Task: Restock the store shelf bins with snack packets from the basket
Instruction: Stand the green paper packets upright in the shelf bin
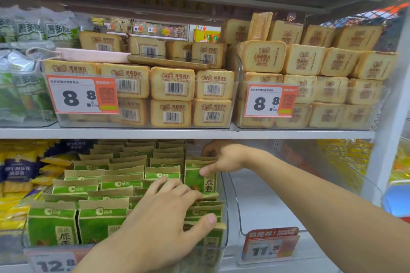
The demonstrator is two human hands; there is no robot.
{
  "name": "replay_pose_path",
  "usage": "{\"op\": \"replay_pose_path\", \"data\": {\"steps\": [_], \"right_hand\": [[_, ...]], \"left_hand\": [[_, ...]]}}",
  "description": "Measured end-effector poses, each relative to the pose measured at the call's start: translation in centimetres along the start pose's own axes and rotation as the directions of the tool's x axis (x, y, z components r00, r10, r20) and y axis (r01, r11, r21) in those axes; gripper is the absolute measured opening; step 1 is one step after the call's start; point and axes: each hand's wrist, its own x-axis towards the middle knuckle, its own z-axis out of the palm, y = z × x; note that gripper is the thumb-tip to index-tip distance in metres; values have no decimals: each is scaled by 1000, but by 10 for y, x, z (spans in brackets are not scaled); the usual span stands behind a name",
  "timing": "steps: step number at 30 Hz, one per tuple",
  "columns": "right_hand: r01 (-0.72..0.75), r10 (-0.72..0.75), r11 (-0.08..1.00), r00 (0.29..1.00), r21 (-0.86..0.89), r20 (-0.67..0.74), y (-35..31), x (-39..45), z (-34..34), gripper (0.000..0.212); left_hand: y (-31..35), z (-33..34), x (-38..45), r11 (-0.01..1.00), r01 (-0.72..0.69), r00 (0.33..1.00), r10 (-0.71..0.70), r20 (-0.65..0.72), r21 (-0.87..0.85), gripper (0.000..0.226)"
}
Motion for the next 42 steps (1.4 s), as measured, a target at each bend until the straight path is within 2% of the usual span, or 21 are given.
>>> {"op": "replay_pose_path", "data": {"steps": [2, 7, 13, 15, 18, 23, 26, 29, 32, 34, 35, 37, 39, 40, 42], "right_hand": [[28, -27, 999, 999, 30, -21, 0, -5, 1, 56], [123, -121, 992, 991, -34, 61, -9, -11, 7, 45], [191, -180, 975, 979, -113, 99, -13, -11, 12, 34], [203, -196, 976, 976, -77, 96, -12, -14, 7, 33], [218, -219, 975, 976, 37, 22, -4, -24, 2, 31], [254, -201, 929, 957, 270, -209, 14, -46, 8, 22], [258, -150, 904, 938, 342, -311, 25, -68, 15, 21], [252, -107, 887, 928, 387, -358, 32, -103, 19, 18], [271, -70, 864, 899, 424, -432, 37, -150, 23, 15], [278, -42, 839, 890, 468, -453, 40, -183, 27, 16], [276, -26, 821, 892, 499, -451, 42, -198, 31, 17], [259, -16, 799, 912, 543, -410, 48, -223, 43, 15], [231, -17, 797, 932, 557, -362, 49, -233, 60, 10], [176, 5, 794, 956, 582, -295, 60, -246, 79, 8], [67, 35, 804, 987, 590, -159, 73, -252, 116, 8]], "left_hand": [[-1, 2, 2, 1000, 11, 1000, -11, -18, -5, 70], [-3, 8, 4, 998, 30, 996, -36, -84, -64, 72], [-1, 6, 5, 997, 73, 992, -77, -104, -34, 96], [1, 6, 6, 995, 102, 990, -103, -95, -15, 99], [2, 7, 7, 992, 128, 989, -126, -76, 18, 99], [0, 7, 7, 992, 122, 989, -121, -80, 15, 102], [1, 6, 3, 997, 83, 980, -81, -181, 2, 91], [10, 4, -2, 990, -12, 904, -48, -426, -138, 61], [37, 4, -12, 970, -148, 749, -17, -662, -193, 30], [58, 12, -20, 962, -231, 679, 51, -732, -147, 22], [68, 20, -24, 949, -279, 677, 84, -731, -149, 21], [88, 45, -30, 905, -351, 733, 105, -672, -240, 20], [98, 73, -34, 881, -335, 820, 98, -565, -334, 16], [115, 101, -39, 878, -277, 884, 73, -462, -390, 13], [127, 148, -44, 882, -116, 969, 0, -246, -457, 7]]}}
